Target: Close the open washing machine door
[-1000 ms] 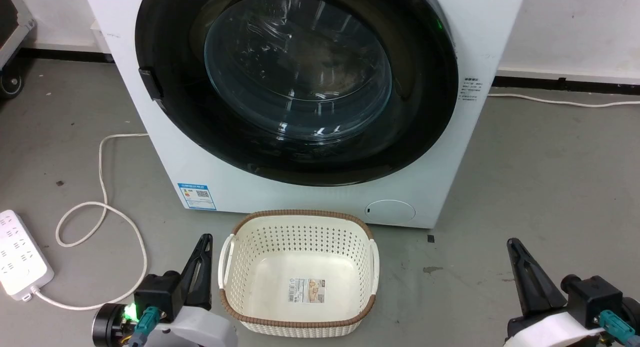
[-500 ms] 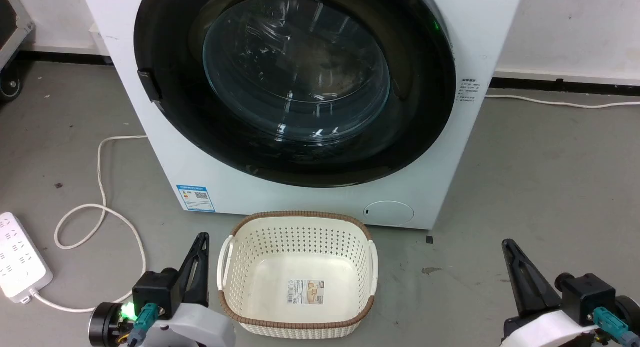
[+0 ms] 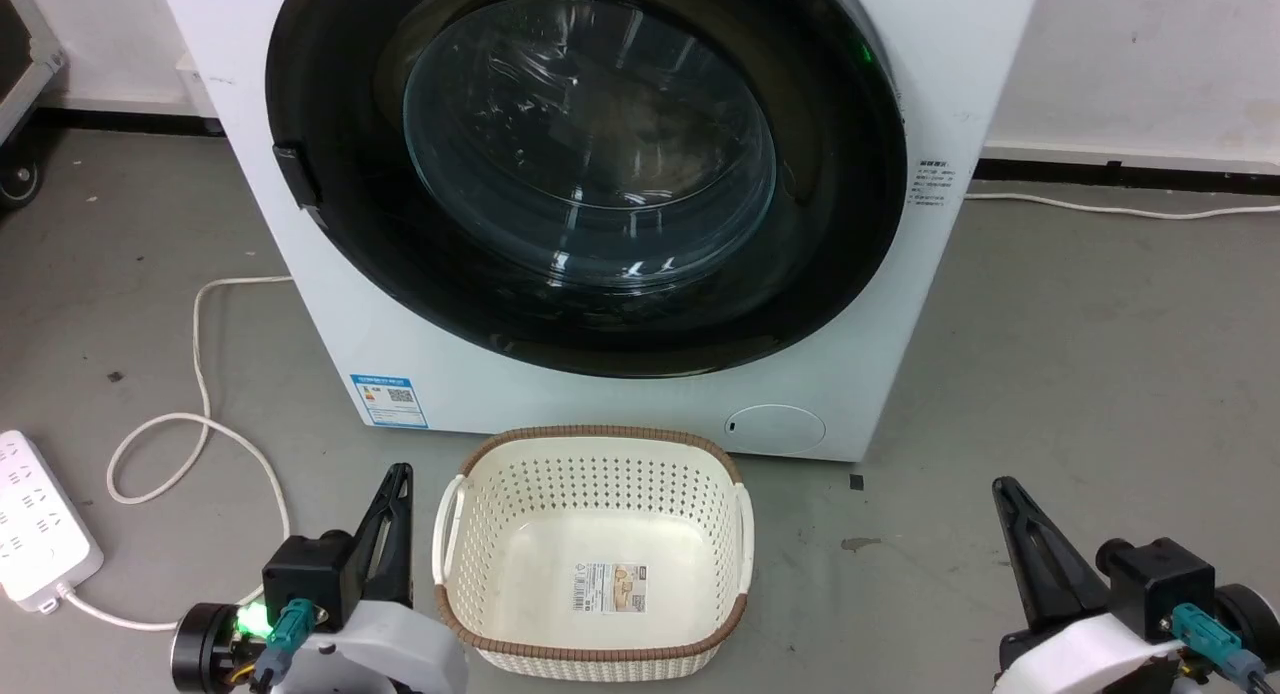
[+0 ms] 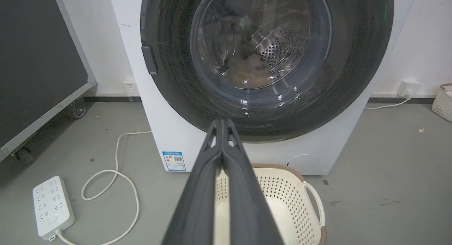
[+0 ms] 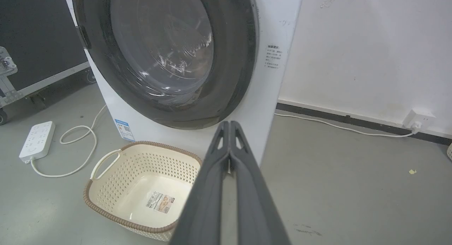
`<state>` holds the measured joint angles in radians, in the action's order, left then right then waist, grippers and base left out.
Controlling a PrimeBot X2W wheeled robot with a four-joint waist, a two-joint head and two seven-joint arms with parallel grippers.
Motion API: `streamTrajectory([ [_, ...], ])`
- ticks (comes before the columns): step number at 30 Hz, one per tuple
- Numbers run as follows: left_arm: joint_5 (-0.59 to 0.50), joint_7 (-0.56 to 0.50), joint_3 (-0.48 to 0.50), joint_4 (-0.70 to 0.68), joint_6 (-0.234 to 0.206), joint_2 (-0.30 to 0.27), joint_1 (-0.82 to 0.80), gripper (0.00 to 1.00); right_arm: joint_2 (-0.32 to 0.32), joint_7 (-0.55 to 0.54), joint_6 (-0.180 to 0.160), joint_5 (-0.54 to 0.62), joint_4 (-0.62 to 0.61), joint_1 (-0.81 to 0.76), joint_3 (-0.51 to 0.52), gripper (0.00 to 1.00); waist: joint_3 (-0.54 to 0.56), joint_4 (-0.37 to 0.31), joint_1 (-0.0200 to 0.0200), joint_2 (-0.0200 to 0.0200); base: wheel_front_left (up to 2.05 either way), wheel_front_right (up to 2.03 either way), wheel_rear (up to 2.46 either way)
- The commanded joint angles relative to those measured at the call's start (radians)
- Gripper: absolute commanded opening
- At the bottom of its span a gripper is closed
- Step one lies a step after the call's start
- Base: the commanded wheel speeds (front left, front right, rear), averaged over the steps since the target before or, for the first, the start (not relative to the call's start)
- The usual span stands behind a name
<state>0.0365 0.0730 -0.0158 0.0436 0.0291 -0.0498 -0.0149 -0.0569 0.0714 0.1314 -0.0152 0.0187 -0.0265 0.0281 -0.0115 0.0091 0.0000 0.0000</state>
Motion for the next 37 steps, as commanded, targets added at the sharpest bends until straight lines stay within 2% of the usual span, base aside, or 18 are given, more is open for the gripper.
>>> streamTrajectory([
  [1,-0.011,-0.007,0.003,-0.008,-0.006,0.0,0.011,0.0,0.005,-0.006,-0.001,0.005,-0.008,0.015,-0.003,0.0,0.001,0.0,0.0,0.0,0.0,0.0,0.0],
  [37,-0.037,-0.073,0.016,-0.044,-0.029,0.0,0.015,0.0,0.007,-0.071,-0.001,0.015,-0.019,0.027,-0.028,0.0,0.012,-0.009,0.0,0.0,0.0,0.0,0.0],
])
